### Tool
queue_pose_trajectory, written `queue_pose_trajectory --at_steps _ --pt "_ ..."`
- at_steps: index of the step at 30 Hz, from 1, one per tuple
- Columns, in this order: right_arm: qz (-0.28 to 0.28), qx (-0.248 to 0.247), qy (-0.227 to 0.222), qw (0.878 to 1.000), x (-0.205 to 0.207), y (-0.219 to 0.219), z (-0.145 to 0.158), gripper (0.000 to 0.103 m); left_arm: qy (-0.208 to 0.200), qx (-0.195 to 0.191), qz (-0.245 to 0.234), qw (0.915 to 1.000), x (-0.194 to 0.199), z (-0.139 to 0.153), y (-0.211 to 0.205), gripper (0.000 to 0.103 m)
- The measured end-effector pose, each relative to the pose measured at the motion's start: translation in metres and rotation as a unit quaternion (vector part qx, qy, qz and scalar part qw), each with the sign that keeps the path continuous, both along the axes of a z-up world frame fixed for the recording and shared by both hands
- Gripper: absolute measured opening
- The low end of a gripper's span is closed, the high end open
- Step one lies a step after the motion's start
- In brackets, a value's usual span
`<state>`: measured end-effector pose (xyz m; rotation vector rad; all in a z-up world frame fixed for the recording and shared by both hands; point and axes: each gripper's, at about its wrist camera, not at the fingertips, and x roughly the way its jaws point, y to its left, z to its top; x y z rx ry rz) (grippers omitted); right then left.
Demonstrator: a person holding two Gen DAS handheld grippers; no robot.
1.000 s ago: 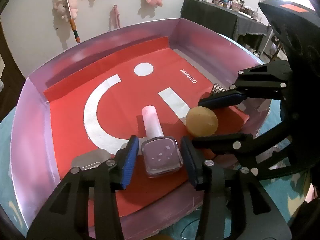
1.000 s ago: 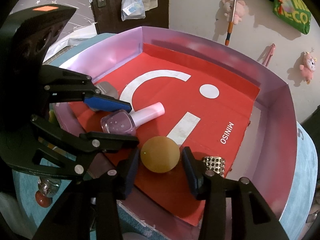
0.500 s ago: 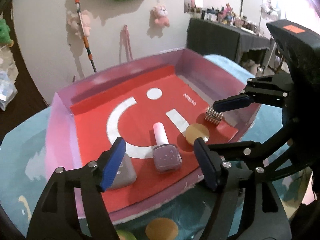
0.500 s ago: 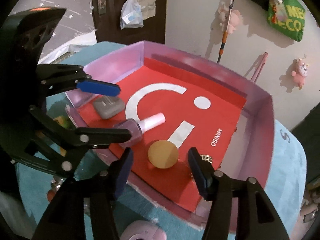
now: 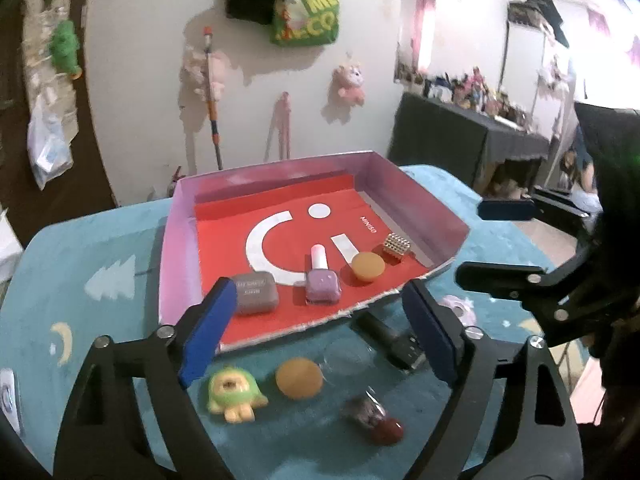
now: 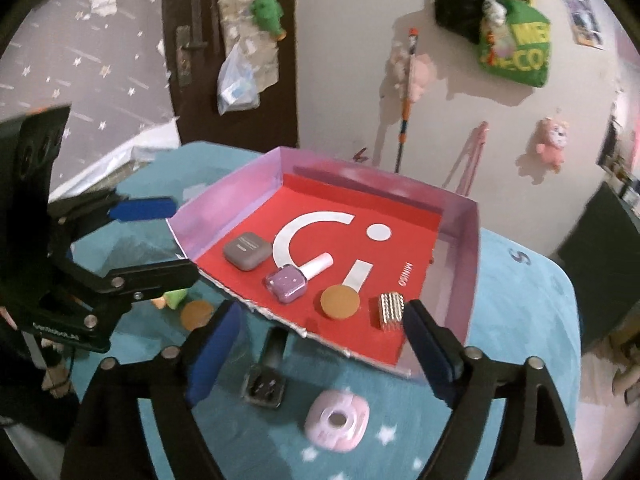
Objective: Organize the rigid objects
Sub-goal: 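Withdraw both tools from the box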
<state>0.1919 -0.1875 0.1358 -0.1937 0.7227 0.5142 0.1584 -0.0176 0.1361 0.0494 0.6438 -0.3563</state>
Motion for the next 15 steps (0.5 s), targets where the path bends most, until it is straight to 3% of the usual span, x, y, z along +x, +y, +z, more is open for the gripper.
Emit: queue_pose_trajectory --at_steps 3,9,15 --pt "-0.023 0.015 -0.011 1.000 -0.023 -0.005 0.006 0.095 -0.006 -0.010 0.015 0.9998 -0.018 0.000 0.002 0.087" --pt "-0.078 0.025 -0.041 0.996 -0.065 -0.010 0.011 0.097 -0.010 -0.048 0.046 0.9977 -0.053 -0.006 0.010 0.088" --pt "-0.111 0.057 -0.071 0.990 -0.111 -0.014 0.008 0.102 -0.027 -0.054 0.080 0.9950 -0.082 -0.019 0.015 0.091"
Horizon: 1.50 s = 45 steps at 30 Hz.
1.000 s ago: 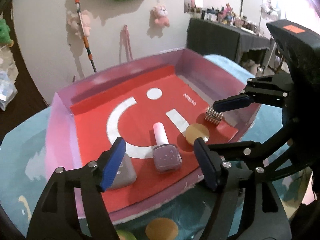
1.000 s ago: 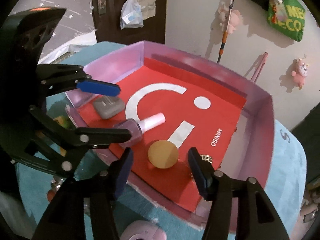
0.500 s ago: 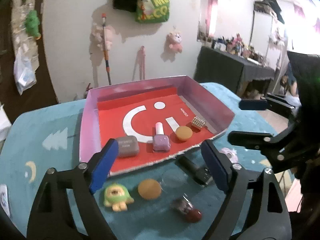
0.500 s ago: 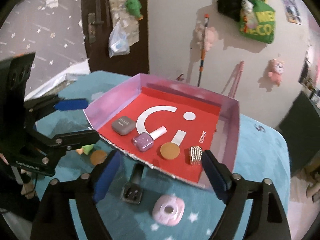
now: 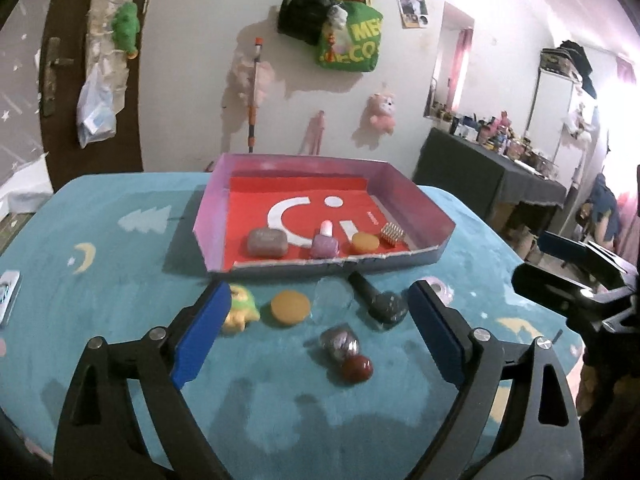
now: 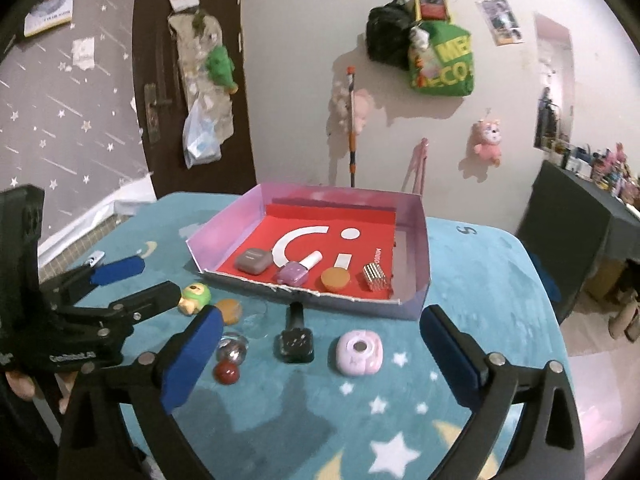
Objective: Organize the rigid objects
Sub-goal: 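Withdraw both tools from the box, then move the left tool toward the green bear figure while the right tool approaches the pink compact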
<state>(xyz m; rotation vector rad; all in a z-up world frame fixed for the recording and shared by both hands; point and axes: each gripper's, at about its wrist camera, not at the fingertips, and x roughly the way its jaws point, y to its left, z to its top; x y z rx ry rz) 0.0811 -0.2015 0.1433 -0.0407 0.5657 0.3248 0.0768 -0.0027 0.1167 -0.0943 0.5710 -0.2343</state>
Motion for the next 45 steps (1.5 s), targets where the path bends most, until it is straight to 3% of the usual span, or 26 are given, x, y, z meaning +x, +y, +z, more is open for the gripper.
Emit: queue_pose_trajectory --at_steps 8,22,45 --pt "-0.041 -0.001 -0.010 0.999 -0.036 0.002 -0.038 0.103 0.021 0.004 0.024 0.9995 -0.018 -0.036 0.002 0.091" --pt "-0.079 0.004 0.028 0.996 -0.031 0.002 -0.097 0.103 0.052 0.028 0.025 0.9980 -0.015 -0.073 -0.008 0.091" --pt "-0.090 0.010 0.046 0.995 -0.023 0.000 -0.107 0.103 0.068 0.032 0.022 0.9969 -0.008 -0.086 -0.007 0.091"
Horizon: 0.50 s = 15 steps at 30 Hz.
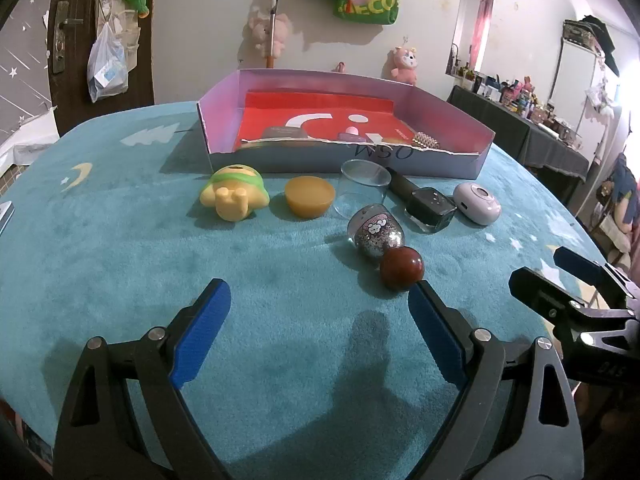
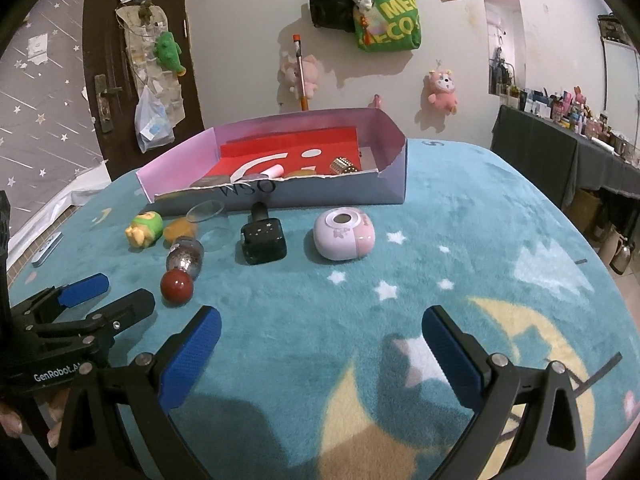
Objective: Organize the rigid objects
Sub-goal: 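Move the left tool toward the green bear figure while the right tool approaches the pink compact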
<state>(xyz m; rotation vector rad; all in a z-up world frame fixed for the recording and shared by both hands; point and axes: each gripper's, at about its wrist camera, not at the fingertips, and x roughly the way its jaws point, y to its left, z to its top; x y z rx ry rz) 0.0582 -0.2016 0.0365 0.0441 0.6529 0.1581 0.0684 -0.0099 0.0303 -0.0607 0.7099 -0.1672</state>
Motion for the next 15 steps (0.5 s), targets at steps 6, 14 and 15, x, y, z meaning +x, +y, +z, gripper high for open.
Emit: queue_pose_trajectory --at_steps 6,14,15 --pt "0.000 -0.001 0.000 1.000 0.0007 0.0011 -0.0005 0.103 -0.001 0.000 0.000 1.0000 -0.0002 0.0001 0.0003 0.091" --pt "-0.003 -0.001 -0.001 1.000 0.0028 0.0013 0.0010 0.103 0.000 0.000 0.000 1.0000 -0.0002 0.0004 0.0003 0.091" --pt "-0.003 -0.001 -0.001 1.000 0.0030 0.0012 0.0014 0.103 0.000 0.001 0.000 1.0000 -0.0003 0.0003 0.0004 0.091"
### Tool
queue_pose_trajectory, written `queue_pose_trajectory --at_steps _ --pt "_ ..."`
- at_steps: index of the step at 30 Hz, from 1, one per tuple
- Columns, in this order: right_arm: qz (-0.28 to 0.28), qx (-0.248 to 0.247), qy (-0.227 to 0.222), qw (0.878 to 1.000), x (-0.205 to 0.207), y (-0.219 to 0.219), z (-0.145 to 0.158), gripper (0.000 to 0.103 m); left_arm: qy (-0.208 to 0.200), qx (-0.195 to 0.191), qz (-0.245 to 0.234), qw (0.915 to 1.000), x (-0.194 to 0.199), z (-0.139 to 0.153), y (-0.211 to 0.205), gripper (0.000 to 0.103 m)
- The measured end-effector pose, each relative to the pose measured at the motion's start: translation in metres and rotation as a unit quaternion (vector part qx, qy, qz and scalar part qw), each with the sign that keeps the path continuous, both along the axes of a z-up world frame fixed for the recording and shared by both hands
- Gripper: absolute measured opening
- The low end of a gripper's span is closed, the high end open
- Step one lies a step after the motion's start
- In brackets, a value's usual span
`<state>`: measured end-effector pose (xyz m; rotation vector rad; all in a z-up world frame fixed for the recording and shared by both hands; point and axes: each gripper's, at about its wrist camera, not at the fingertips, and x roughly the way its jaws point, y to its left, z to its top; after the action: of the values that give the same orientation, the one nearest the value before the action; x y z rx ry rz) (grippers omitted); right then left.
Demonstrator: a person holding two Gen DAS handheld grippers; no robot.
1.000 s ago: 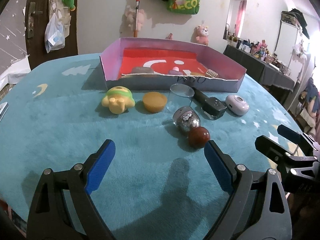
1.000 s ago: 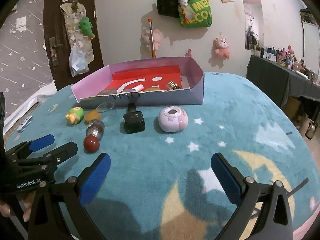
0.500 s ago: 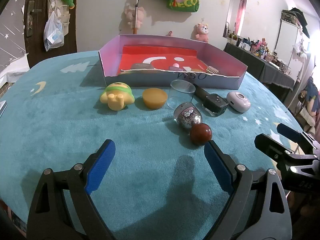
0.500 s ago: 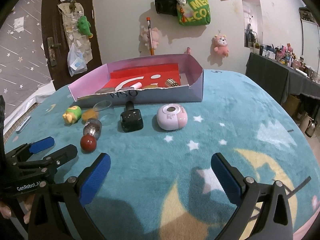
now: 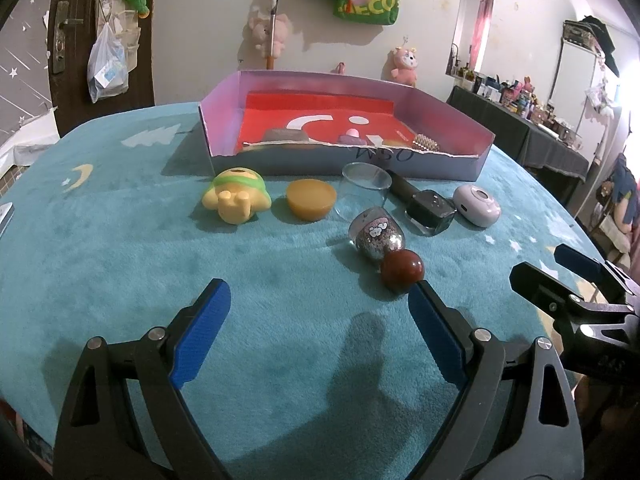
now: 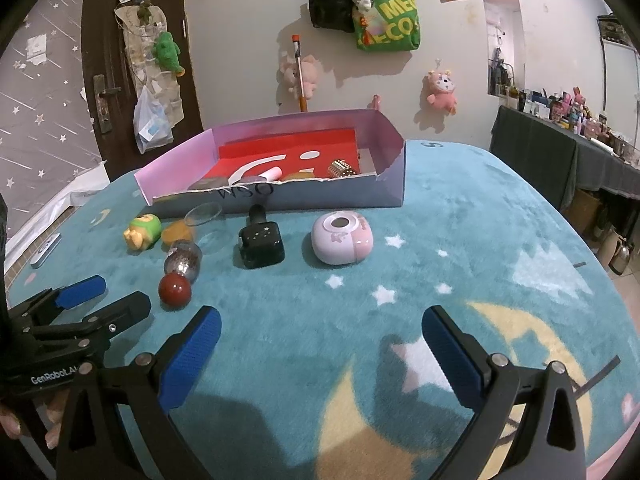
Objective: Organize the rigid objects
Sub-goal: 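Move the left tool toward the green bear figure while the right tool approaches the pink compact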
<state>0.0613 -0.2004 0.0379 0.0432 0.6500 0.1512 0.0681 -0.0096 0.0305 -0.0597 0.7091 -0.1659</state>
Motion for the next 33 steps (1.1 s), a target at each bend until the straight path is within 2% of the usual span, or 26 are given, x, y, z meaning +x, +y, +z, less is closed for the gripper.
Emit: queue_pose_trajectory --at_steps 14,21,25,33 --pt "-0.008 -0.004 -0.010 1.000 0.008 -0.005 0.013 0.103 0.015 0.006 0.007 0.9998 0.011 0.009 0.016 0.091" --pt "-0.021 -0.011 -0.017 1.000 0.018 -0.012 0.024 0.103 0.027 0.023 0.030 0.9989 0.027 0.016 0.034 0.091" --pt "-0.024 -0.012 -0.001 1.000 0.031 -0.017 0.025 0.103 0.037 0.040 0.038 0.9978 0.040 0.020 0.041 0.091" --pt "-0.025 -0.033 0.054 0.998 0.072 -0.022 0.022 0.103 0.065 0.044 0.042 0.9960 0.073 0.020 0.050 0.091"
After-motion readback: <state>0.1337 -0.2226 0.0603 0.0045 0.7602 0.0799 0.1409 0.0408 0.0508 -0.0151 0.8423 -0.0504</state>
